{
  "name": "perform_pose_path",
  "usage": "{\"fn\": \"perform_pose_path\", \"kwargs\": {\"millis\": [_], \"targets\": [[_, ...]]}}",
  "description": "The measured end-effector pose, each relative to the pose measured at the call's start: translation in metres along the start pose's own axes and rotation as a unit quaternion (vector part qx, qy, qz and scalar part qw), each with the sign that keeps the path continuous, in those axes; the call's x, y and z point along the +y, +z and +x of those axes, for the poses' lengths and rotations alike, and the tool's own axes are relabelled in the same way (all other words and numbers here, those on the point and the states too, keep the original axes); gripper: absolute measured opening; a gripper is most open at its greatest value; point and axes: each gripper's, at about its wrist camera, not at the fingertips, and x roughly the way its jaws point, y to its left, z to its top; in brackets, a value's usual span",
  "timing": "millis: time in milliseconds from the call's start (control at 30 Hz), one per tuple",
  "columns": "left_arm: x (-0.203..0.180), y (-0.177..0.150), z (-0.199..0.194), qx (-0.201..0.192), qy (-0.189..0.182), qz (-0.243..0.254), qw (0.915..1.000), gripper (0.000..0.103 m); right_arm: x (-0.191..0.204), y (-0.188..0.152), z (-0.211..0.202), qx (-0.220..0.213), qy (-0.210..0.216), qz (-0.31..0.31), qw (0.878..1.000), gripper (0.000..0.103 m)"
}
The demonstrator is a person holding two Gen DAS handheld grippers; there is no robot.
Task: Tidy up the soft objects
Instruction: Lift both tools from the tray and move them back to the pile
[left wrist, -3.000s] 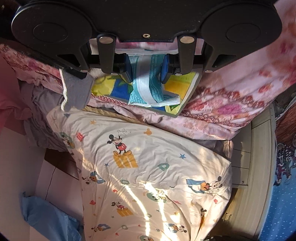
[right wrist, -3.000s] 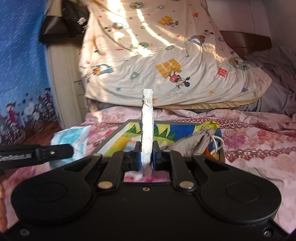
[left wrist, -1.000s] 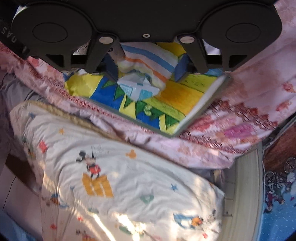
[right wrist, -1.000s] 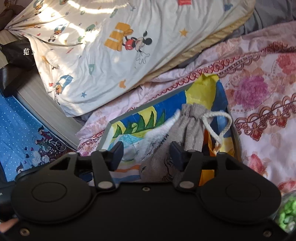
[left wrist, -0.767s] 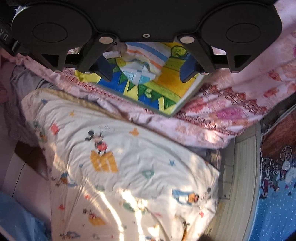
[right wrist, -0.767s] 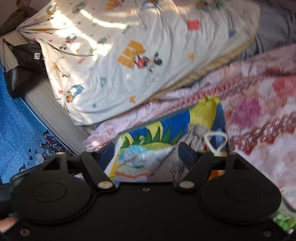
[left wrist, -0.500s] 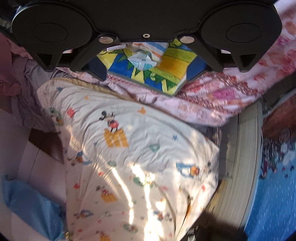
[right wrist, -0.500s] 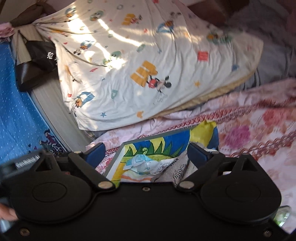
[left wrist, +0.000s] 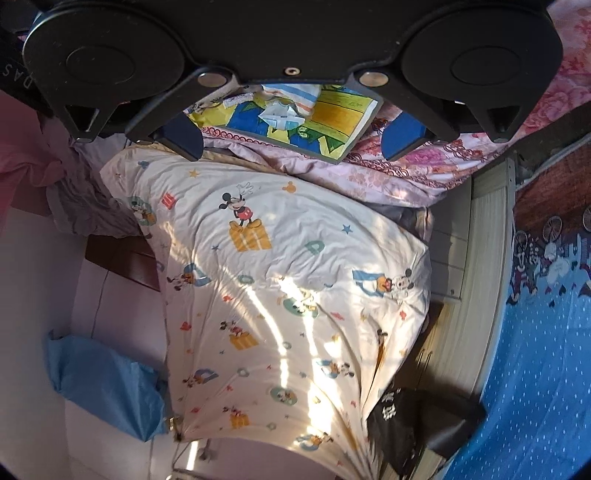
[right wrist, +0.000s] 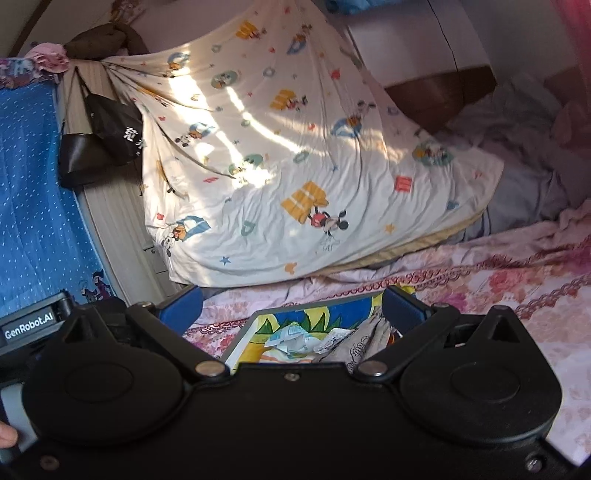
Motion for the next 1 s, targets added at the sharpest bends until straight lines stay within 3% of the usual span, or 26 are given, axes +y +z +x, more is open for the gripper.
{"fn": "perform_pose_path", "kwargs": {"millis": [667, 1000], "targets": [[0.04, -0.04, -0.092, -0.019, -0.005, 0.026, 0.9995, 0.102, 0.036, -0.056, -0.099, -0.027, -0.024, -0.063, 0.997, 0.103], [0.063, -0.06, -0.122, -0.014, 0.013, 0.026, 0.9995, 0.102, 0.038, -0.073, -0.117, 0.003, -0.049, -0.075, 0.996, 0.103]]}}
